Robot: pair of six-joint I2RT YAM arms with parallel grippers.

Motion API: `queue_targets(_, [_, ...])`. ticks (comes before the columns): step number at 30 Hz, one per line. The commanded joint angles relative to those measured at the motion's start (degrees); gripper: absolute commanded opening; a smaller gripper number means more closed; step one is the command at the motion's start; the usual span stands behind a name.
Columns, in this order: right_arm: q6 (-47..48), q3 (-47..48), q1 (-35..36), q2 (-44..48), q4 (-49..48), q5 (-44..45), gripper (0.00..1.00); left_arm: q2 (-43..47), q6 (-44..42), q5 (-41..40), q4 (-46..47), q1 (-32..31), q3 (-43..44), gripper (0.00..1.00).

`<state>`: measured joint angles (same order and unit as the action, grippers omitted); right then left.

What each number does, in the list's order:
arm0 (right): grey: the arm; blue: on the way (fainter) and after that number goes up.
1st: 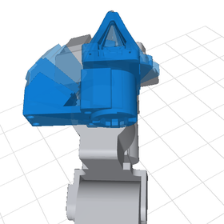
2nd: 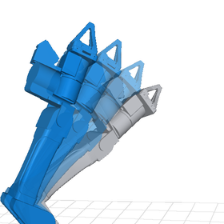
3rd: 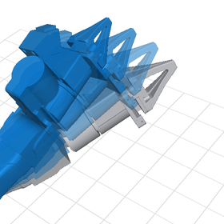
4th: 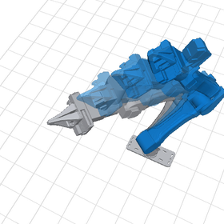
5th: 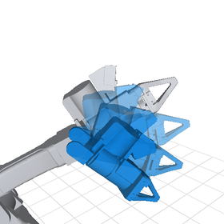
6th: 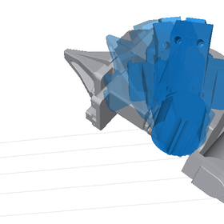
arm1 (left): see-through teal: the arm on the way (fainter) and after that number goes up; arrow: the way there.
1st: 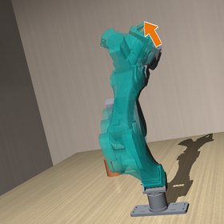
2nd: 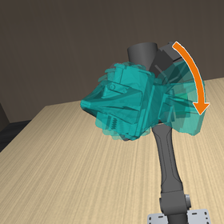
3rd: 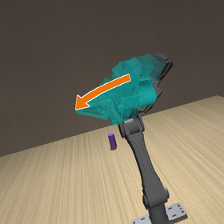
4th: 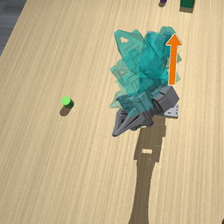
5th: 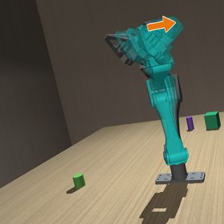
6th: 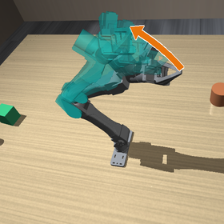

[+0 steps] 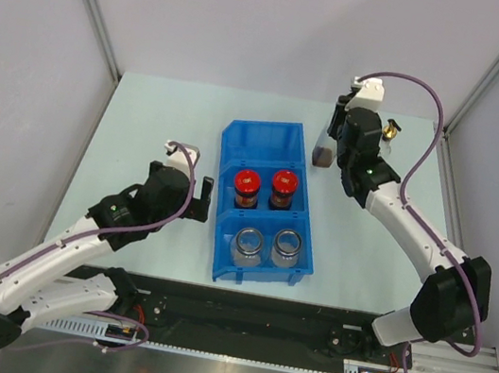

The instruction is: Organize the condiment bottles

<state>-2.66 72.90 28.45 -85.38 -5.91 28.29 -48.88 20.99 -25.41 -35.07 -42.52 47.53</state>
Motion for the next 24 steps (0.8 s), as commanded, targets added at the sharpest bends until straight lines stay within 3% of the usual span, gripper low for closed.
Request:
queue_targets(1, [2.48, 6.28, 1.78, 4.17, -7.88, 2.03, 0.0, 1.33, 1.07, -0.87, 1.32, -0.02, -0.51, 1.0])
queue_targets(10, [2.22, 11.72, 6.0, 3.12, -10.35, -2.45, 0.0, 2.21, 1.07, -0.96, 1.76, 0.07, -0.51, 1.0])
queue_targets(24, [2.57, 29.04, 12.51, -14.71, -6.22, -4.12, 0.0, 4.14, 1.15, -0.96, 1.85, 0.42, -0.77, 1.0])
